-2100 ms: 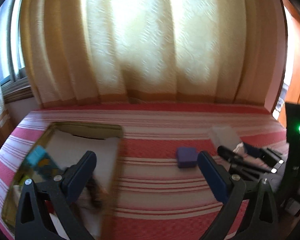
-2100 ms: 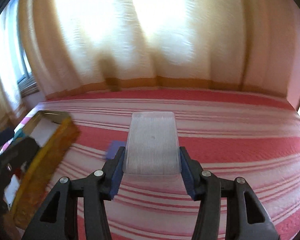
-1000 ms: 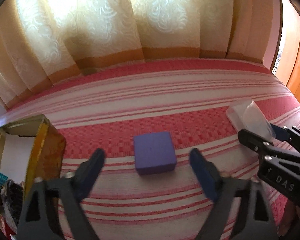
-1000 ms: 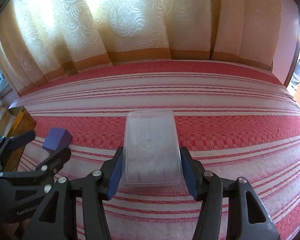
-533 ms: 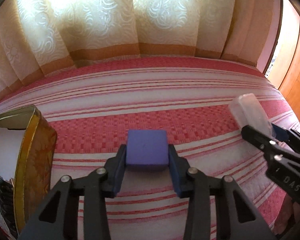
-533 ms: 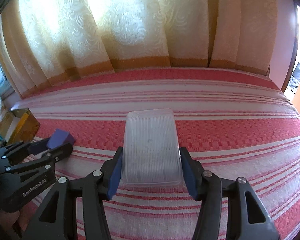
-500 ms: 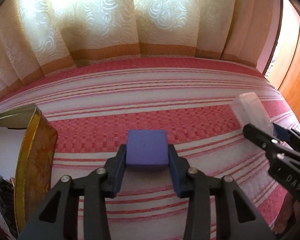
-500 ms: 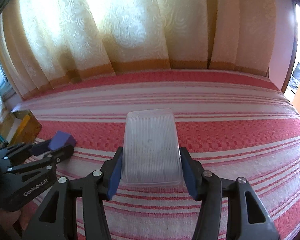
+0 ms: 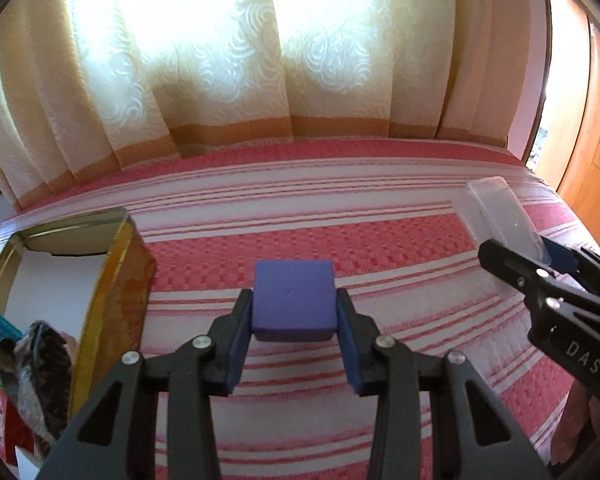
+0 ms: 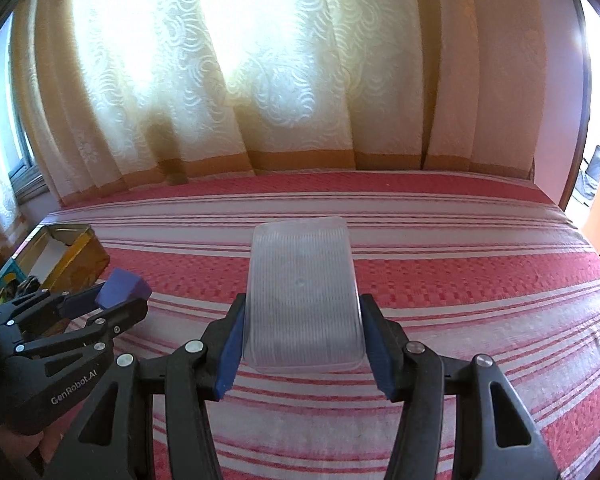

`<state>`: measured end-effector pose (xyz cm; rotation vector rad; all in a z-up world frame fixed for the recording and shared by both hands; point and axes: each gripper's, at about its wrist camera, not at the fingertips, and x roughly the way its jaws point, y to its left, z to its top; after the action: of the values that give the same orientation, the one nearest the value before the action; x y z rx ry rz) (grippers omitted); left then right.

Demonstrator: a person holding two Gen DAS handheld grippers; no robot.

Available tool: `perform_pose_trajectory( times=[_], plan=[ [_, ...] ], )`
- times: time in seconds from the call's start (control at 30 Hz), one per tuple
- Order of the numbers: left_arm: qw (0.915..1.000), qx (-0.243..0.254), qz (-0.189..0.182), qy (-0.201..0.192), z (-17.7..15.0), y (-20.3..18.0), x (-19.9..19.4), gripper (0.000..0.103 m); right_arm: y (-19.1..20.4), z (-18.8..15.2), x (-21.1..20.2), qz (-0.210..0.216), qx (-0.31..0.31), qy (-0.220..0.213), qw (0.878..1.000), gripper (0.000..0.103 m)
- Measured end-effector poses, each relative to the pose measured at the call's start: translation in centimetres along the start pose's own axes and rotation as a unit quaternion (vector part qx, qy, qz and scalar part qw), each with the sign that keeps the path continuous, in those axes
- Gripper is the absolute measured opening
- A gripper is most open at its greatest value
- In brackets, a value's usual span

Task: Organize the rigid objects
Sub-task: 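Carry the purple block and clear plastic box with both grippers over the tin tray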

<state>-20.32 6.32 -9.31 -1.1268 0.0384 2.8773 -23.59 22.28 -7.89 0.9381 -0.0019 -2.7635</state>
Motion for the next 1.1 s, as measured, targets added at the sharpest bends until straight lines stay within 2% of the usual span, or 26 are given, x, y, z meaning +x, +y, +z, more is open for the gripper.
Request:
perform_pose_trajectory(
  times=[0.33,1.1],
  plan=[
    [0.9994,-0.017,0.003,-0.030,-1.4,1.0,-2.3,0.039,1.6,-0.8,-1.6,0.014,-0.015,-0.021,1.000,0.056],
    [0.9975,-0.031,-0.001,-0.063,-3.7,1.9,-5.9,0.039,3.4,-2.0,-4.6,0.033,-0.034,-0.064,0.997,0.056]
  ],
)
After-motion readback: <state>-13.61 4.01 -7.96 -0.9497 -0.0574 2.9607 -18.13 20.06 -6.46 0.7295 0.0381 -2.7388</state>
